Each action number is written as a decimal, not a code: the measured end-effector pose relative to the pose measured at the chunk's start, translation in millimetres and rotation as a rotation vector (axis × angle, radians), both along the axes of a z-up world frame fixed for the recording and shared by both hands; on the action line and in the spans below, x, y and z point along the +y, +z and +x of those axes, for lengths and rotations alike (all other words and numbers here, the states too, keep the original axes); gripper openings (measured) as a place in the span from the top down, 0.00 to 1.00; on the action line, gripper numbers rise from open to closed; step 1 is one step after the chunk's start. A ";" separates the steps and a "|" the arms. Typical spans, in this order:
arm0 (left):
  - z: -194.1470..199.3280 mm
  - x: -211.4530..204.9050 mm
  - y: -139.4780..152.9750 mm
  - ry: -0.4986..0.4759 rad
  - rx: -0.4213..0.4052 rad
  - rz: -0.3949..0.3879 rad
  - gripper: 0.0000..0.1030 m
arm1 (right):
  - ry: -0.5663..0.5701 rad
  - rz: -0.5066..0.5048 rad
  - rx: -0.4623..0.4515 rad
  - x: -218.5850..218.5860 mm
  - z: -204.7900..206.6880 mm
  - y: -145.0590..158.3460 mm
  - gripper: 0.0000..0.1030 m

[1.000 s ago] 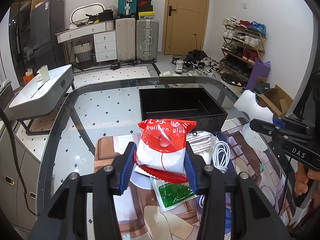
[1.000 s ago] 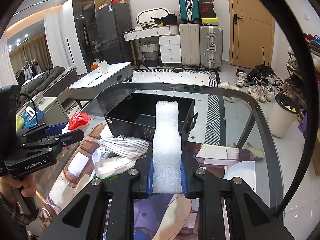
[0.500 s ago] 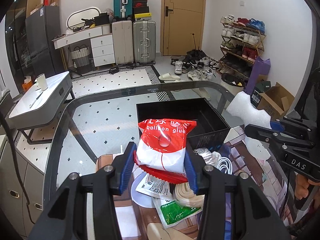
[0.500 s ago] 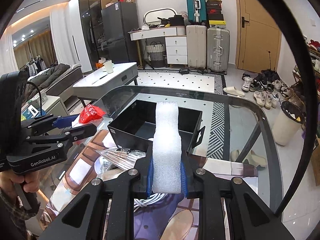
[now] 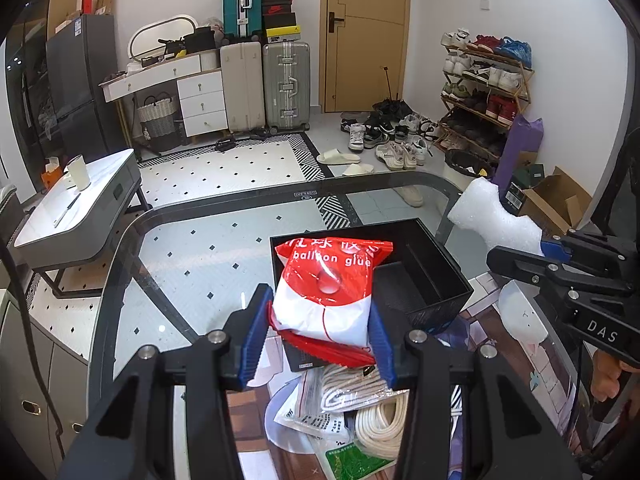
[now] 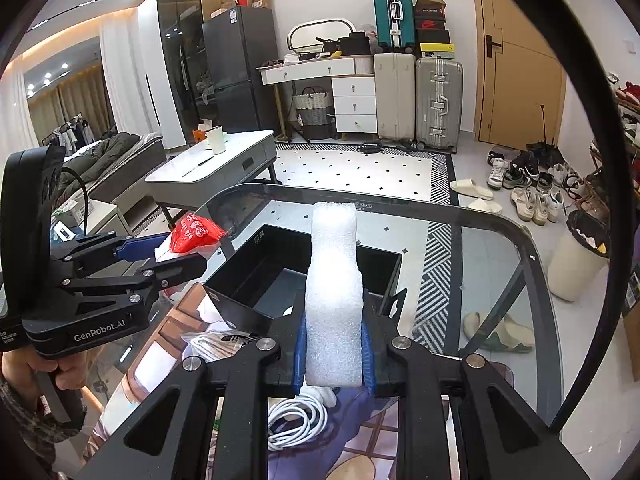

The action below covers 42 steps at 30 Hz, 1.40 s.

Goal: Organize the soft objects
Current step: 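Lift the balloon glue bag with the left tool while the right carries the foam sleeve to the box, then lower both held items into the black box and open both tools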

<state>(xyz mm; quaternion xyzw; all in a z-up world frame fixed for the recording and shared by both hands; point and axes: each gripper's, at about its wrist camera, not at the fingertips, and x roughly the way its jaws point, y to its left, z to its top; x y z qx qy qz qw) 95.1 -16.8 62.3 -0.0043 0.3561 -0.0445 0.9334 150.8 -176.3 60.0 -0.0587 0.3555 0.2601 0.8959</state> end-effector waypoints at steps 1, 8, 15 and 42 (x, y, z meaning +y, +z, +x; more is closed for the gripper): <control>2.7 0.7 0.0 0.002 0.000 0.001 0.57 | 0.002 0.002 0.003 0.3 2.5 -0.5 0.79; 21.6 4.0 -2.3 -0.003 -0.001 0.003 0.57 | 0.001 0.004 0.018 7.9 22.8 -3.3 0.79; 43.8 5.5 -6.4 -0.010 0.012 -0.001 0.57 | 0.023 0.000 0.036 21.0 41.4 -9.2 0.79; 84.6 -6.6 -54.0 -0.059 0.155 0.002 0.57 | 0.069 -0.024 0.188 57.9 104.5 -74.0 0.79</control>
